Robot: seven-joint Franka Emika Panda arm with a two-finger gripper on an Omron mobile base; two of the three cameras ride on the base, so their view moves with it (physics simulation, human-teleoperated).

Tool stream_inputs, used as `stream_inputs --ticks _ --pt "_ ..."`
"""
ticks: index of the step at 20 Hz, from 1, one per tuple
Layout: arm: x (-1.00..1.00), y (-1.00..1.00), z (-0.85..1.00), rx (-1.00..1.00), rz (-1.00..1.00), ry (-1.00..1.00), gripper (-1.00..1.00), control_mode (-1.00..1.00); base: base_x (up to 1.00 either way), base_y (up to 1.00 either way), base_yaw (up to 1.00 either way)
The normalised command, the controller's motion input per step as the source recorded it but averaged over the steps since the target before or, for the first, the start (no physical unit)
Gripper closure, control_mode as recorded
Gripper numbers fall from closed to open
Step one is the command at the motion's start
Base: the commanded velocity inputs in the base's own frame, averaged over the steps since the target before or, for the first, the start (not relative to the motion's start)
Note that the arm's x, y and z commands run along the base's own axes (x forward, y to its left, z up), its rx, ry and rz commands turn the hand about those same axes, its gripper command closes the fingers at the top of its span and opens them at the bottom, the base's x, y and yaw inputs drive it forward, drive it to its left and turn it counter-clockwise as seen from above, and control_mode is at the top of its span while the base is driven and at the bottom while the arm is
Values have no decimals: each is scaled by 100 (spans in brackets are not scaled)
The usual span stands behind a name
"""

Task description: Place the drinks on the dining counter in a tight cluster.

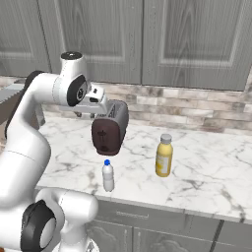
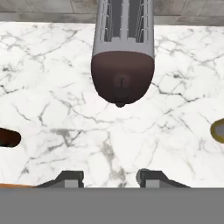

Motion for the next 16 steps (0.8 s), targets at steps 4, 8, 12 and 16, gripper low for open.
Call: stream_inputs --ticks 4,8,12,16 --pt "-8 0 0 0 0 -1 -100 -100 0 0 0" --pt "-4 -2 0 0 0 0 -100 -100 0 0 0" --pt "-17 -21 0 0 0 2 -100 -100 0 0 0" --pt "-11 -18 -10 -7 0 8 -100 -100 0 0 0"
